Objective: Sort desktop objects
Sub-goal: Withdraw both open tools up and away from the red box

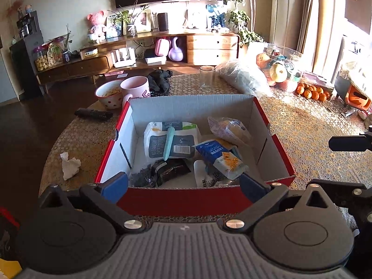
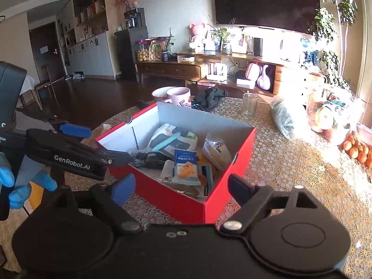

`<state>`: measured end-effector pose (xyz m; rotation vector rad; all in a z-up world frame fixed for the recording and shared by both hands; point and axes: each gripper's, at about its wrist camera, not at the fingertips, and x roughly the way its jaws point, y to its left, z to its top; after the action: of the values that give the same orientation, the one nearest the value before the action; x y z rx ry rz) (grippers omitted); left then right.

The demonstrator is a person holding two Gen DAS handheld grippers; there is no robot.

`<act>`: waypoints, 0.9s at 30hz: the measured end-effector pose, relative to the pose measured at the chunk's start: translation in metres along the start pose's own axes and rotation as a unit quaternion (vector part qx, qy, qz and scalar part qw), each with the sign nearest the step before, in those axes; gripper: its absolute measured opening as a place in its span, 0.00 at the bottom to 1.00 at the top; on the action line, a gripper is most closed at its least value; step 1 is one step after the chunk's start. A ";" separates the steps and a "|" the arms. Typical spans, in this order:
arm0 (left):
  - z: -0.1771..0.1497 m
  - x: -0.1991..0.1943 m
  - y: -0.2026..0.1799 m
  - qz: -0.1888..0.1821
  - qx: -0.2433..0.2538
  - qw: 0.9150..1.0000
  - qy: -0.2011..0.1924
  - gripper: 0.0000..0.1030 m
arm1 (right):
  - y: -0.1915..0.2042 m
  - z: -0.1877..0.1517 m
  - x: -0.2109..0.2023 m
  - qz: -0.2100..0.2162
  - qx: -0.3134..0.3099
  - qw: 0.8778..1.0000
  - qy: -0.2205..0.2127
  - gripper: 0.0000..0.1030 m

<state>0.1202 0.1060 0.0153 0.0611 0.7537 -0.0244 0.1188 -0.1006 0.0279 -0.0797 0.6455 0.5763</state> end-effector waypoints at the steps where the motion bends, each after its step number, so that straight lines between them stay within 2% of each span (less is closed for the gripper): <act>1: -0.002 -0.002 -0.002 0.000 0.003 1.000 0.000 1.00 | 0.000 -0.002 -0.002 -0.001 0.002 1.000 0.000 0.85; 14: -0.020 -0.016 -0.017 0.008 0.017 1.000 -0.001 1.00 | -0.012 -0.022 -0.016 -0.011 0.025 1.000 0.006 0.85; 27: -0.035 -0.013 -0.027 0.013 0.017 1.000 0.019 1.00 | -0.017 -0.032 -0.022 -0.014 0.034 0.999 0.011 0.85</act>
<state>0.0856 0.0810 -0.0022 0.1035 0.7898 -0.0104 0.0964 -0.1333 0.0134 -0.0319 0.6835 0.5270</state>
